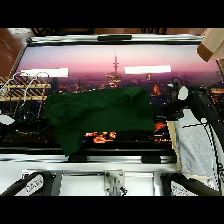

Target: Fold the shirts.

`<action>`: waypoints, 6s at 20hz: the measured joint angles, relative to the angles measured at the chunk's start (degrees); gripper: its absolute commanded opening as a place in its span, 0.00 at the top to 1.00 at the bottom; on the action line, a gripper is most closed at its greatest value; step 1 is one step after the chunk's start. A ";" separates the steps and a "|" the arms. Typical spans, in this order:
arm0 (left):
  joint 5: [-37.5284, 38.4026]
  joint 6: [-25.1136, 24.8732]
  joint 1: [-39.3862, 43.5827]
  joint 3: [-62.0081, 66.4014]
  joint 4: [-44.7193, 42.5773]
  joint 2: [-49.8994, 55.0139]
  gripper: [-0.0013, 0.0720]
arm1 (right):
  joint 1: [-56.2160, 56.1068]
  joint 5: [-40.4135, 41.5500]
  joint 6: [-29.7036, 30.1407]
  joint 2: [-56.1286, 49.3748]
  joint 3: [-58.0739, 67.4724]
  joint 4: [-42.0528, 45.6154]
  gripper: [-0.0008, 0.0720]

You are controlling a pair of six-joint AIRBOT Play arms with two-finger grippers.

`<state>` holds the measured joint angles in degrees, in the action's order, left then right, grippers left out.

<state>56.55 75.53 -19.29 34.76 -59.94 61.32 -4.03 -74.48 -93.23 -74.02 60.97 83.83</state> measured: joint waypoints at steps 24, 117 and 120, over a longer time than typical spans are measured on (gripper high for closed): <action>3.04 -0.09 0.00 2.27 0.02 -0.07 0.93 | -0.15 6.69 -2.71 -11.69 -3.82 -14.40 0.90; 26.73 7.67 2.60 -0.44 -8.70 -5.44 0.27 | 7.54 -11.19 10.54 -7.26 10.95 -3.28 0.37; 24.81 6.25 -0.61 -6.60 -7.08 -11.26 0.27 | 8.20 -11.56 11.23 -4.83 8.98 -5.14 0.37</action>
<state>81.36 81.78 -19.90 28.16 -67.02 50.06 4.16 -86.04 -82.00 -78.85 69.95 78.70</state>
